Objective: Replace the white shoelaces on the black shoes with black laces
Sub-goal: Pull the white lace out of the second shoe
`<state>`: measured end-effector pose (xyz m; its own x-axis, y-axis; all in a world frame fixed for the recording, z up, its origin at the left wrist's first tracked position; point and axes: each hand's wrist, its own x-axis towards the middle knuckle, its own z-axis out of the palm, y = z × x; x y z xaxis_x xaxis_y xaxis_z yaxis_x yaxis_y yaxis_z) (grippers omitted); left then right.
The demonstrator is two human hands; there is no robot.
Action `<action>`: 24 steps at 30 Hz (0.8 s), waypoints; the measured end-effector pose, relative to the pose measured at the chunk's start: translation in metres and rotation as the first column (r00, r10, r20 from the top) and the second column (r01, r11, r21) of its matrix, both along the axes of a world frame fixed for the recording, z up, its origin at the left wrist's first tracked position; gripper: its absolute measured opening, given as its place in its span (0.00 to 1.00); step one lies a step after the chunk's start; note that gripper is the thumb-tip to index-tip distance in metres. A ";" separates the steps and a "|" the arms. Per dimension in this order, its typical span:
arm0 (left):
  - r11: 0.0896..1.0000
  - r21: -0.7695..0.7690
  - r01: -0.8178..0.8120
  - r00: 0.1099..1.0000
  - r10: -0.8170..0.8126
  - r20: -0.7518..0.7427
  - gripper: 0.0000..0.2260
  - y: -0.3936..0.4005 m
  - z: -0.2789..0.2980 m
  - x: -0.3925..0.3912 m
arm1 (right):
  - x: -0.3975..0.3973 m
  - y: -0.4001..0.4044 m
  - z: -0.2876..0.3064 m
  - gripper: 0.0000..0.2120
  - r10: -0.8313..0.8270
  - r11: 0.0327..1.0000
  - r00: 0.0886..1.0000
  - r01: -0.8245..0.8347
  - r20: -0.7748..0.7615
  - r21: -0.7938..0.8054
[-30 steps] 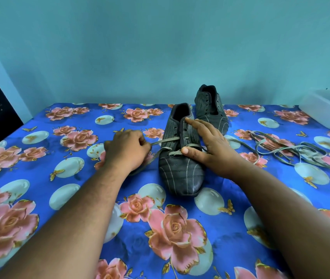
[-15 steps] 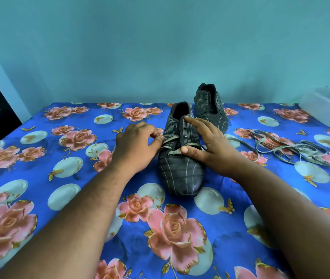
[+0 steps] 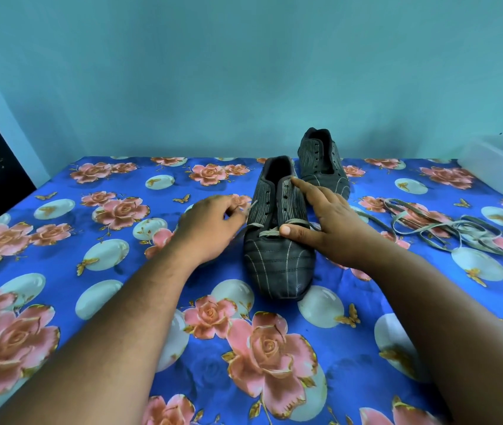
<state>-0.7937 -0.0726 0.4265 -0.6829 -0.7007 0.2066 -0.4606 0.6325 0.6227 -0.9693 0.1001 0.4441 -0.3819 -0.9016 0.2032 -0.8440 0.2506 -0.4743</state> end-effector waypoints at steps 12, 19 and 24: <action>0.982 0.186 0.015 0.992 0.008 -0.123 0.13 0.014 0.003 -0.005 | -0.006 0.005 0.005 0.43 -0.003 0.998 0.954 0.021 0.301 -0.056; 0.996 0.062 -0.067 0.996 0.071 -0.060 0.20 0.018 0.008 -0.003 | 0.002 -0.003 -0.001 0.20 -0.034 0.993 0.974 0.058 0.226 -0.099; 0.998 0.045 -0.047 0.992 0.051 -0.111 0.29 0.033 0.011 -0.008 | 0.016 -0.006 0.005 0.10 0.067 0.943 0.995 -0.088 -0.077 -0.320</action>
